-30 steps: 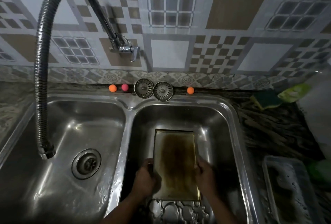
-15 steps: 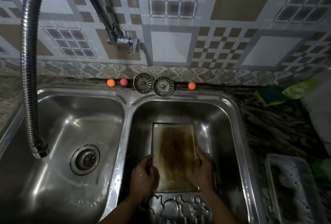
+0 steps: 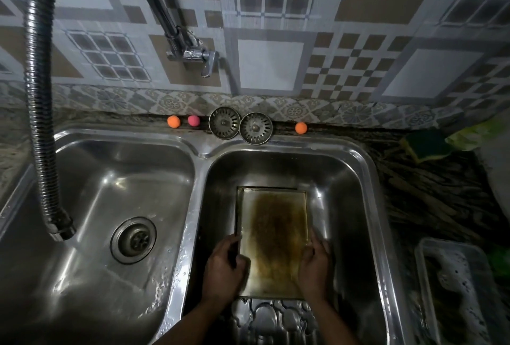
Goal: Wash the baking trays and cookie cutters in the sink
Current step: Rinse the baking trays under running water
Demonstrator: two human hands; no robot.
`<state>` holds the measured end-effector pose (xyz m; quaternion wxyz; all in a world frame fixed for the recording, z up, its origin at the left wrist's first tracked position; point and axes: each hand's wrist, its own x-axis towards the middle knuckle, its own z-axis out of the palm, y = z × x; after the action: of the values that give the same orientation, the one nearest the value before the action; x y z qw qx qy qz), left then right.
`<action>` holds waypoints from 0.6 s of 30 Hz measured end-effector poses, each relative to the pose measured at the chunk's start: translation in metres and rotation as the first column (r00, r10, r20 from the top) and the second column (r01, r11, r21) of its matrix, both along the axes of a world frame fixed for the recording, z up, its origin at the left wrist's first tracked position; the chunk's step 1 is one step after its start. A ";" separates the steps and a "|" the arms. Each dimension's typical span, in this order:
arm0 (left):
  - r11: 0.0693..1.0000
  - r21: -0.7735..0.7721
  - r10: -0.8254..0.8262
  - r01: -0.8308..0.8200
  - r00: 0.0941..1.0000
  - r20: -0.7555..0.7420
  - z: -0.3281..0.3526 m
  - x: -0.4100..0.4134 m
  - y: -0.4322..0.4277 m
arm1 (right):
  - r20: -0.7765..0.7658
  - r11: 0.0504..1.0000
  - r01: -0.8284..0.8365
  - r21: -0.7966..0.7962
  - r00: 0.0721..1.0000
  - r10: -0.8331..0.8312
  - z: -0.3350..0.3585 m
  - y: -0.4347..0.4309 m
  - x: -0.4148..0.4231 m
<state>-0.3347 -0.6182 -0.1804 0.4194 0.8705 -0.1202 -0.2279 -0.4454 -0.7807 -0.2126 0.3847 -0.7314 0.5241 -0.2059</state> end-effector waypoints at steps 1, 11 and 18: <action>1.000 0.000 -0.005 0.005 1.000 0.007 0.001 0.002 -0.001 | -0.006 1.000 -0.012 -0.013 1.000 0.012 0.001 0.000 0.002; 0.999 -0.028 0.043 -0.043 0.999 0.007 -0.006 0.007 -0.001 | -0.090 0.966 -0.117 0.232 0.986 0.141 -0.006 -0.016 0.018; 0.995 0.059 0.090 -0.085 0.992 -0.091 -0.004 0.013 -0.014 | -0.169 0.988 -0.084 0.129 0.980 0.106 0.003 -0.026 0.031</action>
<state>-0.3218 -0.6327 -0.1840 0.4100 0.8744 -0.0558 -0.2532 -0.4145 -0.8072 -0.2094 0.3901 -0.7463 0.5318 -0.0901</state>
